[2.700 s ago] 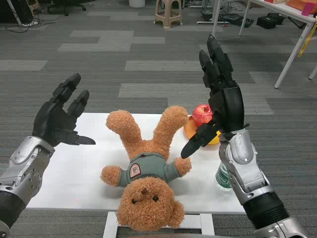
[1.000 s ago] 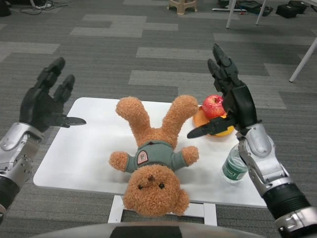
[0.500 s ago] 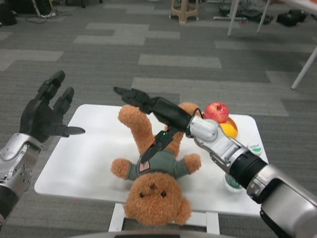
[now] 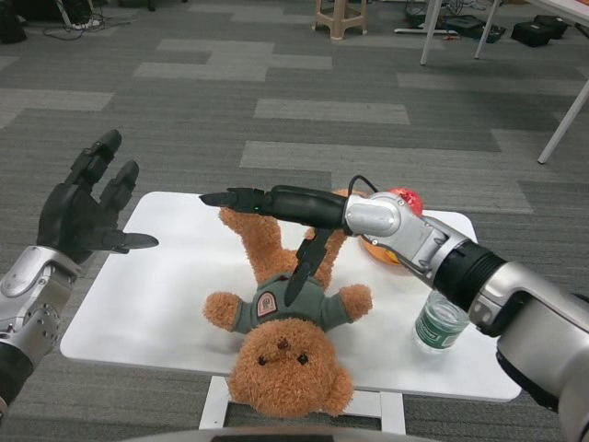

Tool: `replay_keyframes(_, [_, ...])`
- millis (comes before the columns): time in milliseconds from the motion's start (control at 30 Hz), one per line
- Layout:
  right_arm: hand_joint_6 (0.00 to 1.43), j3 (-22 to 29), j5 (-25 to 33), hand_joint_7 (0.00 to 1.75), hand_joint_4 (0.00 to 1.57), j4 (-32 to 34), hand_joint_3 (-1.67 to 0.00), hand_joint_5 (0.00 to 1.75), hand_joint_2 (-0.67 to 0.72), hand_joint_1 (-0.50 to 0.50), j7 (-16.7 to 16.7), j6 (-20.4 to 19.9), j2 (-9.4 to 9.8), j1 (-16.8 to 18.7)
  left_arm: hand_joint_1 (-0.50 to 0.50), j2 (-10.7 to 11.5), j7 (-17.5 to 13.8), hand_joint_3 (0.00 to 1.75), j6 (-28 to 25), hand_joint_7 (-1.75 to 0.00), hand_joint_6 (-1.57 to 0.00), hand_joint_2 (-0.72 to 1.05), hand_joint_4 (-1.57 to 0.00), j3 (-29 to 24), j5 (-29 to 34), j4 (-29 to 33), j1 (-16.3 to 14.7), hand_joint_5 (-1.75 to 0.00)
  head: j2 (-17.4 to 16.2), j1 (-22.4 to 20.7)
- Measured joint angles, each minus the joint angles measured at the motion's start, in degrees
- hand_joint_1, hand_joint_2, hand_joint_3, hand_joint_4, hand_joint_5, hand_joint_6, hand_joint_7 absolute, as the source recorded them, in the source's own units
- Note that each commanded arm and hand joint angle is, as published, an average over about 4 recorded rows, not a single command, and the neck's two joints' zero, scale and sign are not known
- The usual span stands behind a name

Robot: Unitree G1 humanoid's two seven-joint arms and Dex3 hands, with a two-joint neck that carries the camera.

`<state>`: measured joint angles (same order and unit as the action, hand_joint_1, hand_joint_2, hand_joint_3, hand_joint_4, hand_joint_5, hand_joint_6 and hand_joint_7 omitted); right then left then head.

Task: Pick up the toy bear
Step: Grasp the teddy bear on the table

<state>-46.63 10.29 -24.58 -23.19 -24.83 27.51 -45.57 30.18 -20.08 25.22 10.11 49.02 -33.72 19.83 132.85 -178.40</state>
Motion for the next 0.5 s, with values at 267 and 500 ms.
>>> replay_keyframes(267, [0.0, 0.08, 0.15, 0.0, 0.0, 6.0, -0.16, 0.1, -0.41, -0.42, 0.07, 0.41, 3.17, 0.69, -0.41, 0.01, 0.0, 0.07, 0.15, -0.21, 0.0, 0.16, 0.0, 0.27, 0.18, 0.02, -0.18, 0.0, 0.49, -0.16])
replay_keyframes(500, [0.0, 0.07, 0.15, 0.0, 0.0, 11.94, -0.14, 0.1, -0.4, -0.42, 0.36, 0.74, 7.84, 3.79, -0.41, 0.06, -0.01, 0.09, 0.32, -0.21, 0.0, 0.16, 0.0, 0.28, 0.51, 0.02, -0.57, 0.0, 0.44, -0.55])
